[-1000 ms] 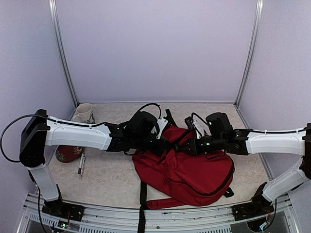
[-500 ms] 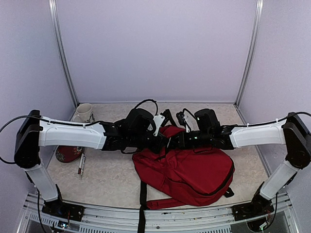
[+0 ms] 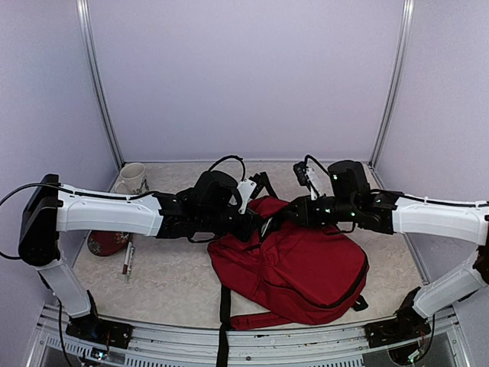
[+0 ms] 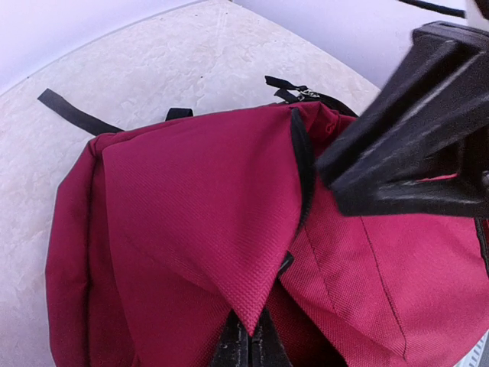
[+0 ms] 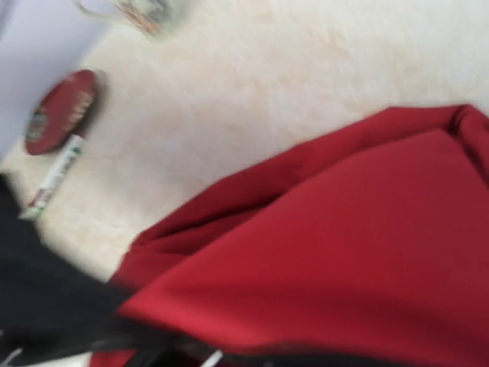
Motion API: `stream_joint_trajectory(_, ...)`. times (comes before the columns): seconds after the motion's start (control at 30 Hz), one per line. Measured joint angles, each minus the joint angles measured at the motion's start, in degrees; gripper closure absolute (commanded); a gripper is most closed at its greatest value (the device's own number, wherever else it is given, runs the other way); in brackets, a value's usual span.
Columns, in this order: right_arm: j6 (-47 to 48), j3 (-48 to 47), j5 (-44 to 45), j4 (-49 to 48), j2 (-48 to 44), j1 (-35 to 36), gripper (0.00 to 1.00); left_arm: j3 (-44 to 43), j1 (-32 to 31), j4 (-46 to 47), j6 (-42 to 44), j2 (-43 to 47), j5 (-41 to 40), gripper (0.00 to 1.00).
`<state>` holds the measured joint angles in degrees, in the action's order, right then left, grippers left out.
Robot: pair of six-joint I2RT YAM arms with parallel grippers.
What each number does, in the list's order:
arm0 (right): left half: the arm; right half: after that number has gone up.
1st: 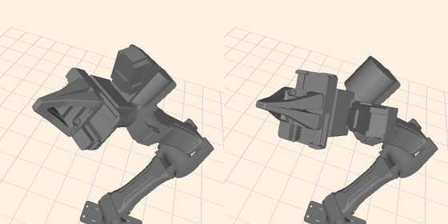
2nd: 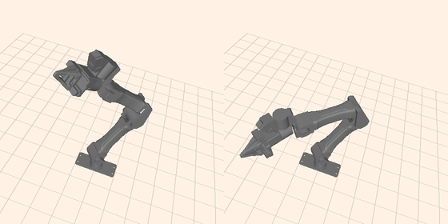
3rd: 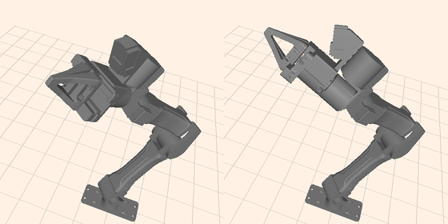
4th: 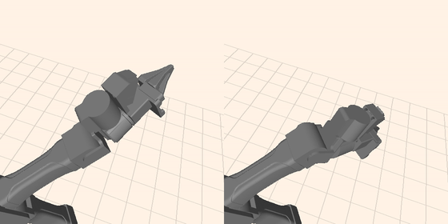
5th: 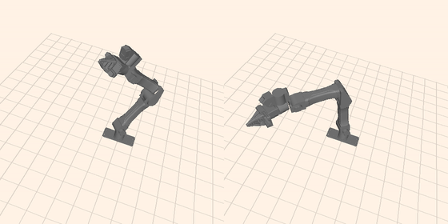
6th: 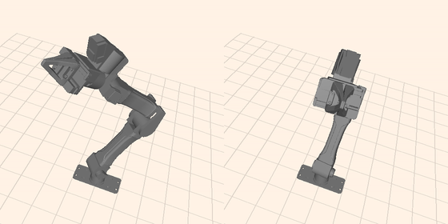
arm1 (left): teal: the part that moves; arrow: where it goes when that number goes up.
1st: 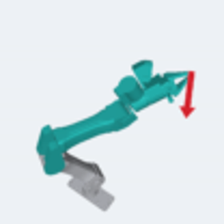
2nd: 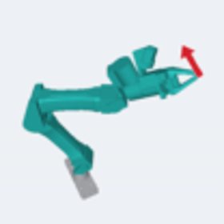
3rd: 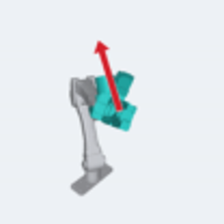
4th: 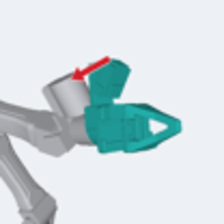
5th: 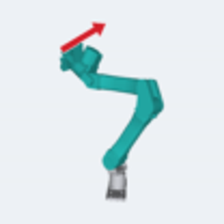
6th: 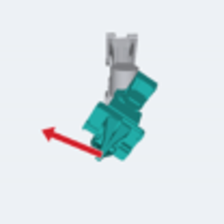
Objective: Pack the student bag
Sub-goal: Adjust the pencil case in the lower front pocket of the bag.
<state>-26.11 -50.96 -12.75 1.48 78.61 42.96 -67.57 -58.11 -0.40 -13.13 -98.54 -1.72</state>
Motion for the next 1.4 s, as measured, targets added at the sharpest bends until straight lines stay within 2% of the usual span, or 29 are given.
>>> stream_joint_trajectory(0.07, 0.44, 3.37, -0.02, -0.5, -4.72, 0.0, 0.92, 0.02, 0.0, 0.02, 0.0, 0.0, 0.07, 1.0)
stream_joint_trajectory(0.13, 0.55, 5.44, -0.04, -0.46, -5.55, 0.0, 0.93, 0.02, 0.02, 0.02, -0.02, -0.02, 0.22, 1.0)
stream_joint_trajectory(0.3, -0.5, 8.37, -0.13, -1.33, -0.42, 0.04, 0.95, 0.02, 0.02, 0.02, -0.11, -0.02, 0.24, 1.0)
stream_joint_trajectory(0.5, 0.28, 2.6, -2.08, -6.82, 9.22, 0.04, 0.94, 0.02, 0.04, 0.02, -0.17, 0.0, 0.28, 1.0)
stream_joint_trajectory(0.7, 1.42, -4.48, -2.64, -8.09, 17.25, 0.04, 0.93, 0.22, 0.09, -0.13, -0.39, 0.37, -0.22, 1.0)
stream_joint_trajectory(0.77, 1.77, -5.03, -2.54, -7.89, 17.86, 0.09, 0.91, 0.24, 0.15, -0.46, -0.39, 0.55, -0.48, 0.67)
stream_joint_trajectory(0.9, 3.52, -5.01, -1.07, -5.49, 16.06, 0.09, 0.83, 1.09, 0.17, -1.27, -0.59, 2.21, -2.05, 0.22)
stream_joint_trajectory(0.93, 4.07, -4.94, -0.7, -4.37, 15.04, 0.09, 0.81, 1.57, 0.22, -1.62, -0.55, 3.15, -2.67, 0.05)
stream_joint_trajectory(0.97, 4.85, -4.9, -0.04, -2.71, 13.42, 0.09, 0.8, 1.99, 0.26, -2.1, -0.7, 4.2, -3.48, 0.02)
stream_joint_trajectory(1.1, 7.89, -4.74, 1.49, 3.69, 4.17, 0.09, 0.74, 2.43, 0.52, -5.46, -2.54, 7.58, -7.8, 0.01)
stream_joint_trajectory(1.23, 11.06, -4.11, 1.09, 9.09, -5.92, -0.28, 0.7, 4.81, 2.51, -12.63, -8.59, 11.69, -13.4, 0.01)
stream_joint_trajectory(1.3, 12.5, -3.63, 0.85, 10.97, -8.81, -0.76, 0.7, 6.95, 5.86, -18.45, -13.07, 13.42, -14.78, 0.01)
stream_joint_trajectory(1.4, 14.6, -1.75, 0.59, 12.94, -10.6, -2.36, 0.7, 10.05, 14.32, -28.46, -20.11, 14.67, -14.8, 0.01)
